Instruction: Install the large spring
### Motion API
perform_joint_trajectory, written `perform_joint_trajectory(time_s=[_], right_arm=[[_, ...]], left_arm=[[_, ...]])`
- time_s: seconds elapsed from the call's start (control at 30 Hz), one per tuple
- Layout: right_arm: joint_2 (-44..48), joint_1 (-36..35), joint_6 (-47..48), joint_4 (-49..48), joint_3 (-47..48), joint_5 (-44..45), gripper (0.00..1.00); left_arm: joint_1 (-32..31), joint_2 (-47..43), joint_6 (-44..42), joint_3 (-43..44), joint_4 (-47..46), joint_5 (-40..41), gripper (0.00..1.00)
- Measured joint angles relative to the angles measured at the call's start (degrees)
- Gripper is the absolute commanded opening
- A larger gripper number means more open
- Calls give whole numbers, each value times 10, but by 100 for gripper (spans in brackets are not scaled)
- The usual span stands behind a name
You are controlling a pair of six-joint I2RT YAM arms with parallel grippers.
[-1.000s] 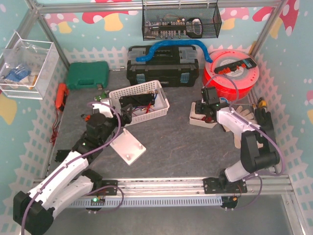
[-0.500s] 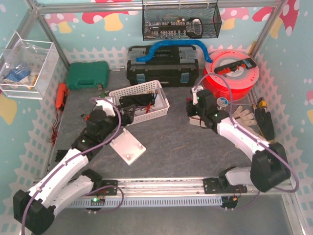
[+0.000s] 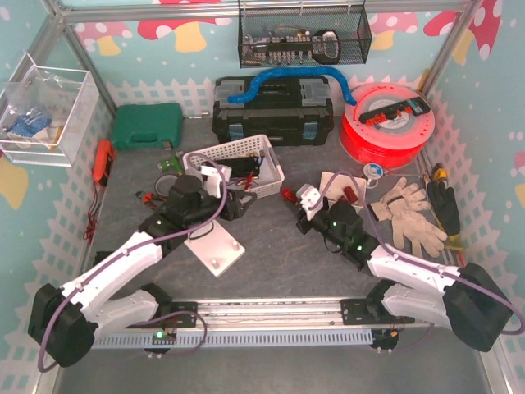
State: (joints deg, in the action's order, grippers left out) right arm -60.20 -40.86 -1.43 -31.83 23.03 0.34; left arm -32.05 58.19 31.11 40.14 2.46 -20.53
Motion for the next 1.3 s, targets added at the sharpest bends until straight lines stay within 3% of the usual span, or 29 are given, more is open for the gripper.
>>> perform_joint_trajectory(time_s=[0.1,0.23,0.77,0.97,1.2,1.23,1.3], right_arm=[[-4,-36,36,-52,-17,-5,0],[-25,-71,71,-119,-19,-8,0],[-61,-103,122,-185,-30,-6,0],[-64,-104,126,-188,-30,-8,0],[-69,-106,131,-192,-32,-13,0],[-70,-106,131,-192,-32,-13,4],[-70,-106,130,-192,-32,-13,22]], left_arm=[[-36,20,0,9,1,-13,61],[-66,46,2,25,0,-30,62],[-85,94,14,52,-6,-49,51],[-85,102,17,53,-7,-55,41],[-85,106,14,53,-5,-53,8],[-85,106,12,53,-5,-52,6],[-85,106,14,53,-4,-50,1]])
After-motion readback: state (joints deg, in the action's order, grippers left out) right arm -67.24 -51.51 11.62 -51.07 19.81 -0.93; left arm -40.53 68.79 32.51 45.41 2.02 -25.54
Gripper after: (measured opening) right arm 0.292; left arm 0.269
